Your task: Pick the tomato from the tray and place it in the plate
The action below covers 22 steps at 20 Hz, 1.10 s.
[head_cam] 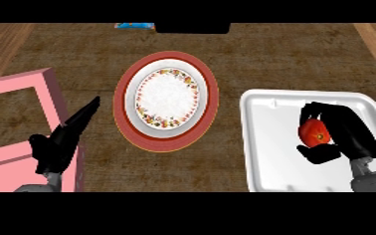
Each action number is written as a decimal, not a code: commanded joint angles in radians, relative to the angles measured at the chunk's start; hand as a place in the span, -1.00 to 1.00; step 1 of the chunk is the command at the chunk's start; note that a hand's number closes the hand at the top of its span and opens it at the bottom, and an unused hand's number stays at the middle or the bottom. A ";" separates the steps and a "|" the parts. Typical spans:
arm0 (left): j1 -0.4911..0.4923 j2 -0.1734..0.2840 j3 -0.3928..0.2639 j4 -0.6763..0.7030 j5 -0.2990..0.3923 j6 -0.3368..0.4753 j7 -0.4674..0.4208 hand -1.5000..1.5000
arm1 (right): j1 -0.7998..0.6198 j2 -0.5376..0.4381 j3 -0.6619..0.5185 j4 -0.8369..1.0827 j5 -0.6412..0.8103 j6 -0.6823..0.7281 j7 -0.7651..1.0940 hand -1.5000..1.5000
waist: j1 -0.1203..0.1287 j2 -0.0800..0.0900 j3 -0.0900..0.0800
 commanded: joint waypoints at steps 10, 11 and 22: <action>0.001 -0.026 0.038 0.004 -0.027 -0.003 -0.063 0.00 | -0.043 0.045 -0.096 -0.353 0.010 -0.023 0.005 1.00 | -0.016 -0.004 -0.003; -0.052 0.009 0.081 0.057 0.001 -0.038 -0.068 0.00 | -0.024 -0.028 -0.175 -0.455 -0.086 0.046 -0.009 1.00 | -0.033 -0.006 -0.004; -0.083 -0.075 0.070 0.126 -0.085 -0.019 -0.106 0.00 | -0.287 0.224 -0.014 -0.401 0.093 0.127 0.182 1.00 | -0.012 -0.001 -0.003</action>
